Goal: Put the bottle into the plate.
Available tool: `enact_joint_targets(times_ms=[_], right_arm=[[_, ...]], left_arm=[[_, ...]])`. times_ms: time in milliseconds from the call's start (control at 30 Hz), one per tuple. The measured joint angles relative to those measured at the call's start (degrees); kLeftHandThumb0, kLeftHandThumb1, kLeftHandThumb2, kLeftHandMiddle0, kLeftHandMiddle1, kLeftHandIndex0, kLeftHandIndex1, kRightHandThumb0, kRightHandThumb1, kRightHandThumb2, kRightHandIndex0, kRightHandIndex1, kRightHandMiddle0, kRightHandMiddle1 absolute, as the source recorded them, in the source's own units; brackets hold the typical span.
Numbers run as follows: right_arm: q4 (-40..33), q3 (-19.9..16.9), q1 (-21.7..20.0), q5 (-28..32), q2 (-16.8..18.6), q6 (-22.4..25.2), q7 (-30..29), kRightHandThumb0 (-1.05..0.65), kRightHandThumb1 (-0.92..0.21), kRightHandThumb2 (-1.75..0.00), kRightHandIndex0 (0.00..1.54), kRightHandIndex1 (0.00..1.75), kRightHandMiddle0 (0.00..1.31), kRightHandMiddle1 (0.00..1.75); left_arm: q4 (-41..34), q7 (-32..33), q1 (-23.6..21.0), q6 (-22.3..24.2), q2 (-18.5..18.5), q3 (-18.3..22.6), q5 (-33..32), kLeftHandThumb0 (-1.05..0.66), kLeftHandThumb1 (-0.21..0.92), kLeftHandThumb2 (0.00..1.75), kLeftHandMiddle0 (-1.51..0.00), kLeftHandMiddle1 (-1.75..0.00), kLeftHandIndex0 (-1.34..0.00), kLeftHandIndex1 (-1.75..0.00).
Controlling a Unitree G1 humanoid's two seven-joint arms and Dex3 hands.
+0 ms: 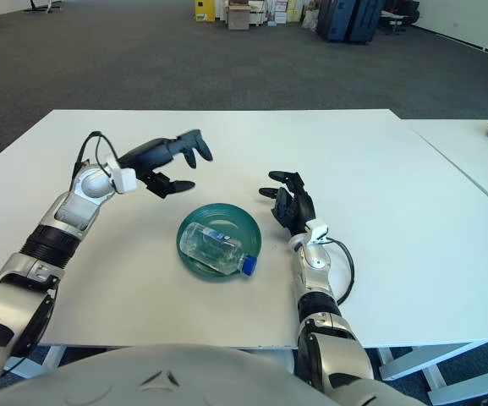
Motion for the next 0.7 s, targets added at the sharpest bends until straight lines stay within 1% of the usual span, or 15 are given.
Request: enact_joint_targets(times_ms=[67,167,300,367,400,467,600,700], right_arm=[[0.03,0.00,-0.01,0.01,-0.02,0.00,0.00,-0.80,-0.92,-0.88,0.53,0.86,0.15,1.13],[0.03,0.00,-0.06,0.01,-0.11,0.00,0.01,-0.80,-0.92,-0.87,0.53,0.86,0.15,1.13],[0.13,0.01,-0.05,0.05,-0.10,0.00,0.05,-0.80,-0.92,-0.87,0.53,0.86,0.16,1.13],[0.15,0.00,-0.05,0.06,-0.13,0.00,0.16,-0.80,-0.92,-0.87,0.54,0.86,0.16,1.13],[0.18,0.00,-0.05,0.07,-0.14,0.01,0.26,-0.80,-0.92,-0.88,0.54,0.86,0.16,1.13],[0.19,0.00,-0.05,0.09,-0.15,0.01,0.46,-0.80,-0.92,-0.88,0.54,0.86,0.16,1.13],[0.20,-0.01,-0.05,0.21,-0.14,0.00,0.63,-0.80,-0.92,-0.87,0.52,0.85,0.14,1.12],[0.20,-0.02,-0.05,0.23,-0.14,0.00,0.59,-0.79,-0.92,-0.86,0.50,0.84,0.12,1.11]], left_arm=[[4.32,1.87,0.48,-0.36,-2.01,2.47,-2.89,-0.61,0.80,0.68,-0.35,-0.97,-0.15,-1.29],[11.53,4.06,0.86,-1.47,-4.57,5.69,-5.95,-0.62,0.86,0.64,-0.34,-0.85,-0.11,-1.23],[20.39,5.99,0.95,-2.16,-7.56,9.92,-9.46,-0.65,0.91,0.69,-0.30,-0.60,-0.03,-1.09],[23.44,6.84,1.24,-2.21,-8.75,11.62,-10.95,-0.67,0.91,0.74,-0.30,-0.41,-0.01,-0.96],[24.57,7.05,1.39,-2.31,-9.17,12.28,-11.55,-0.67,0.92,0.75,-0.30,-0.37,-0.01,-0.94],[26.63,7.50,2.04,-2.82,-10.15,13.63,-12.65,-0.69,0.92,0.80,-0.28,-0.23,0.00,-0.83],[29.66,7.71,3.63,-4.42,-11.81,15.62,-14.02,-0.71,0.92,0.87,-0.24,-0.12,0.00,-0.70],[32.54,7.74,4.49,-4.87,-12.90,16.88,-14.86,-0.73,0.92,0.89,-0.22,-0.09,0.00,-0.64]])
